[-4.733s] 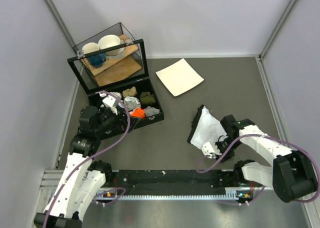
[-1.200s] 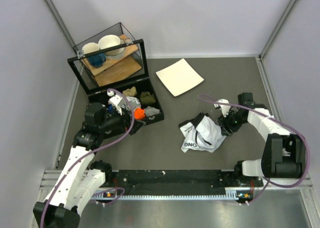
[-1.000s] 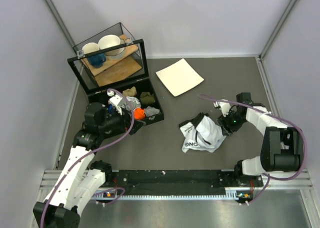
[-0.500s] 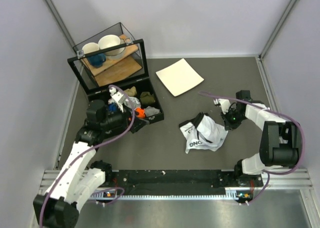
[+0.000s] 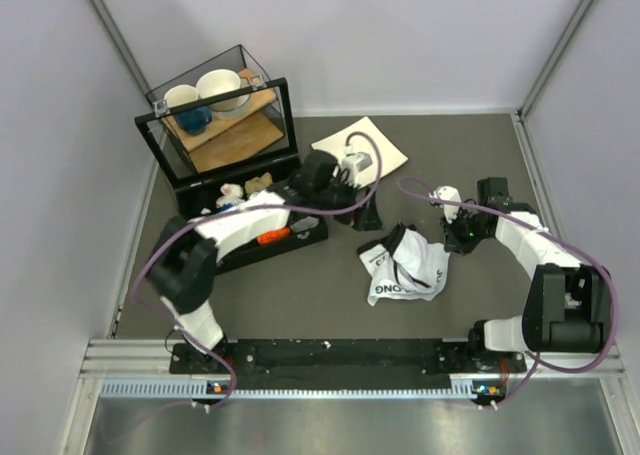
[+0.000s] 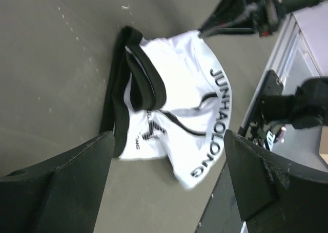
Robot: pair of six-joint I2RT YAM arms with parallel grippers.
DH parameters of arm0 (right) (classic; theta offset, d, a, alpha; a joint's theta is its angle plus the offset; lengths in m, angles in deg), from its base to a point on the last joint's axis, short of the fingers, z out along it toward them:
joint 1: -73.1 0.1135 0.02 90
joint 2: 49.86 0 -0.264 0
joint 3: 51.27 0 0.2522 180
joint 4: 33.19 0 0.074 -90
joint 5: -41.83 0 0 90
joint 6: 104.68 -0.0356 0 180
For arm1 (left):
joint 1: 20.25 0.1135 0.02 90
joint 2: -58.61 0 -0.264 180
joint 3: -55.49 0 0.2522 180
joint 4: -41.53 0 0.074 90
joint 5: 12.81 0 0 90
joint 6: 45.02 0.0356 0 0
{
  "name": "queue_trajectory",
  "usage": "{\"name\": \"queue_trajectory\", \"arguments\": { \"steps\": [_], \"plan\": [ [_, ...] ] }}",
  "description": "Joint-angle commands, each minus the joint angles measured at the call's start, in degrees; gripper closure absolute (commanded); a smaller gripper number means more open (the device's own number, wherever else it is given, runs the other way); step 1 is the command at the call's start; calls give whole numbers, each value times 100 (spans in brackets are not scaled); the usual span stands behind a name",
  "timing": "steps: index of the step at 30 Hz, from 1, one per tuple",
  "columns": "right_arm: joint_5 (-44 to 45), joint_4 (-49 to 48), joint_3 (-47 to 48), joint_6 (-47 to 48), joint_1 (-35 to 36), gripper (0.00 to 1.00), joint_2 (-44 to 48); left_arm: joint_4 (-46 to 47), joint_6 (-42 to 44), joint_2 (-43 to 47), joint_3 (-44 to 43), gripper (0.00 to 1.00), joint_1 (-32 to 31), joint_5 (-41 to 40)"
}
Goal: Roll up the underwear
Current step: Fold the underwear at the center of the board.
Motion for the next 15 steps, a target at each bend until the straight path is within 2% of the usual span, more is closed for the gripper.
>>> {"name": "queue_trajectory", "arguments": {
  "steps": [1,6,15],
  "plan": [
    [-302,76,109,98,-26,100,138,-43,-152,-1282,-1203,9,-156,-317],
    [-382,85,117,98,-26,100,217,-728,41,-2251,-2425,13,-305,-370],
    [-408,94,117,98,-26,100,226,-1151,50,-3228,-3209,24,-384,-71]
  ]
}}
